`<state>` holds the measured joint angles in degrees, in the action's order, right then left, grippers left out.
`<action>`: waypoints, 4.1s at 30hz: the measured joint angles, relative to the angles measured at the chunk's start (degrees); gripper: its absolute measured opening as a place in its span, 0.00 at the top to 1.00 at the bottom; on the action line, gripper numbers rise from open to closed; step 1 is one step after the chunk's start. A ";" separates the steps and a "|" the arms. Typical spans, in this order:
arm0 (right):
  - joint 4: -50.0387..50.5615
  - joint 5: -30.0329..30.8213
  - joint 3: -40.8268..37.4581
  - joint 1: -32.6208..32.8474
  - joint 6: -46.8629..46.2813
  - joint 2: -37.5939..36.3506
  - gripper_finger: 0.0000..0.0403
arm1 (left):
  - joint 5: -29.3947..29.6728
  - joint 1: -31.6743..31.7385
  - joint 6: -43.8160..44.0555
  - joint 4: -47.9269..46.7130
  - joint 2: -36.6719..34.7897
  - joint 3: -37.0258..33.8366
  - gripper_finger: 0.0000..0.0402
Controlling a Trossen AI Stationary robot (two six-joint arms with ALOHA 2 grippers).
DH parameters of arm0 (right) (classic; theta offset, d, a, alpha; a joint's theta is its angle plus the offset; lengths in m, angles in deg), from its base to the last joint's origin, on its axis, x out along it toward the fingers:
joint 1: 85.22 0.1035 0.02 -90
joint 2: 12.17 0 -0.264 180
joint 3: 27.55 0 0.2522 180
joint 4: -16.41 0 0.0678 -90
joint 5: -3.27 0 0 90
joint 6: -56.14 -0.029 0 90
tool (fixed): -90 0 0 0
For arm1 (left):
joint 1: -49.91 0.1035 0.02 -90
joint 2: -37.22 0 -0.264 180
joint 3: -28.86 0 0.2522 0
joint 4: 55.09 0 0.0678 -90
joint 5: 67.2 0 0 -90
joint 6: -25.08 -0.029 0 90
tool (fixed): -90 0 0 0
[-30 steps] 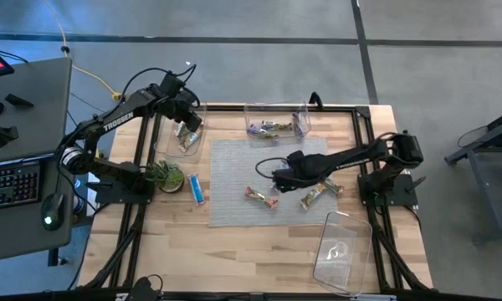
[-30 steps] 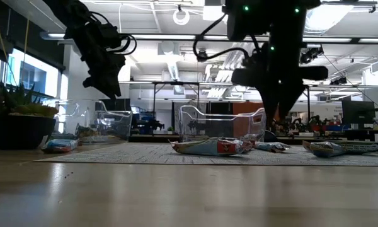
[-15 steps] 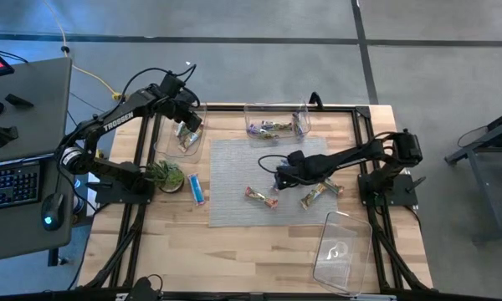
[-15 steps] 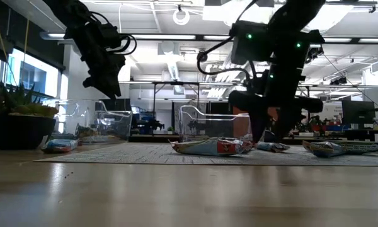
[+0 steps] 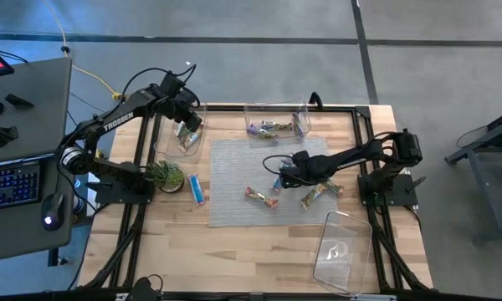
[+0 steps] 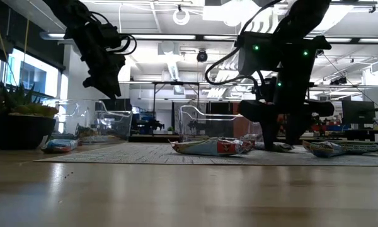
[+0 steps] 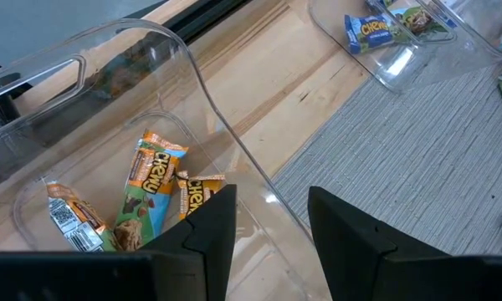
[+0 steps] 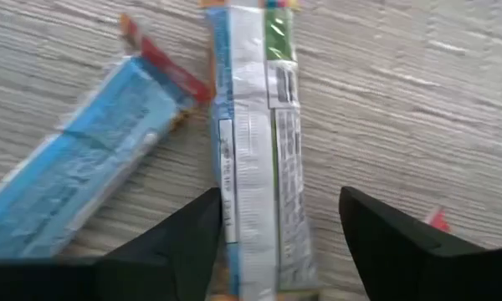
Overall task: Pick and place Granola Bars by type
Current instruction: Put the yellow granola bar into the left transparent bin
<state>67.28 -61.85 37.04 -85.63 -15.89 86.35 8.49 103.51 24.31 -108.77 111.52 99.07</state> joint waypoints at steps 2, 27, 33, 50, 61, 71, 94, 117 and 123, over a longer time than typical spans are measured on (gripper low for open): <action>0.64 0.09 0.00 -0.02 0.00 0.00 0.48 | 0.00 0.00 0.00 0.00 0.00 0.00 0.64; -5.14 -6.19 0.06 0.68 8.90 -0.02 0.73 | 0.00 -0.02 0.00 0.00 0.02 0.00 0.64; -5.05 -7.84 0.11 1.71 11.42 -0.90 0.81 | 0.00 0.00 0.00 0.00 0.00 0.00 0.64; -44.45 -11.53 0.13 2.64 34.23 -11.86 0.81 | 1.76 -0.02 0.00 0.20 0.02 0.00 0.64; -44.64 -11.41 15.39 -2.64 46.12 -1.91 0.81 | 2.56 0.02 1.78 2.32 0.11 2.56 0.64; -34.03 -7.06 38.57 -8.18 49.13 16.73 0.81 | 11.22 0.00 0.73 -2.44 0.02 21.07 0.64; -40.88 -9.13 80.02 -11.56 53.89 50.99 0.81 | 11.91 0.00 -3.10 -8.82 0.00 29.92 0.64; -43.13 -20.75 77.61 -13.79 49.03 51.56 0.81 | 10.82 0.00 -2.38 -10.38 0.00 29.90 0.64; -43.26 -20.54 77.68 -13.90 49.02 51.54 0.80 | 10.69 0.00 -2.38 -10.73 0.00 29.90 0.64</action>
<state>24.02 -82.39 114.72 -99.53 33.13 137.89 19.18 103.51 21.92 -119.50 111.52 128.97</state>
